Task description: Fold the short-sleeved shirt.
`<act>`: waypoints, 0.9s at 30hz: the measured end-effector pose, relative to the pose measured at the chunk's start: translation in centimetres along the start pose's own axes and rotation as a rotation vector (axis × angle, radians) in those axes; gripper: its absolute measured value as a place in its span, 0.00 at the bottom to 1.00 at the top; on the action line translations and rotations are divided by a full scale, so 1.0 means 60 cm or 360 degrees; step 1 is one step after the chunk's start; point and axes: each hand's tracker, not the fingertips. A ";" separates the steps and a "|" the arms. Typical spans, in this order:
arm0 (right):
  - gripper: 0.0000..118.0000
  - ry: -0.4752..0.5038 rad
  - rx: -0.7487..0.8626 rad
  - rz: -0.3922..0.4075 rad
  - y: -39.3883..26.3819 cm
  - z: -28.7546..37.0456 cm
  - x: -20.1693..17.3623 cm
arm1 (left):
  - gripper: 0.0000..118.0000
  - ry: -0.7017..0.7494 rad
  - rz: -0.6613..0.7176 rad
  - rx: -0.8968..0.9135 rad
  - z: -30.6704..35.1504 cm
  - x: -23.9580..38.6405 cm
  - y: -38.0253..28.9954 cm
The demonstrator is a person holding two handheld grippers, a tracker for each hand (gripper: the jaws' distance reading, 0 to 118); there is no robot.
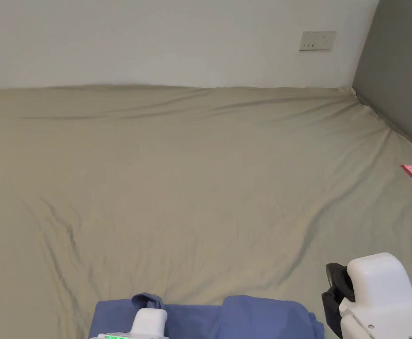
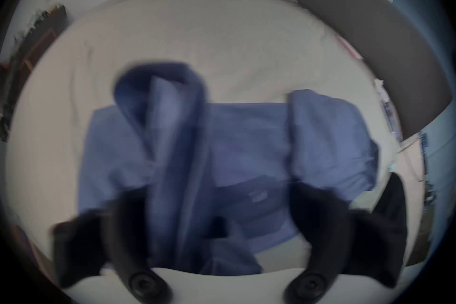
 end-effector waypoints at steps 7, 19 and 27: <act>0.02 0.0007 -0.0042 -0.0020 -0.011 -0.012 0.005 | 0.93 -0.0379 -0.0227 0.0278 0.072 0.046 -0.001; 0.02 0.0008 -0.0025 -0.0012 -0.009 -0.005 0.006 | 0.00 0.0274 -0.0032 0.0427 0.059 -0.060 -0.010; 0.02 0.0002 -0.0053 -0.0001 -0.015 -0.004 0.005 | 0.00 0.0102 -0.0257 0.0326 -0.013 0.006 -0.038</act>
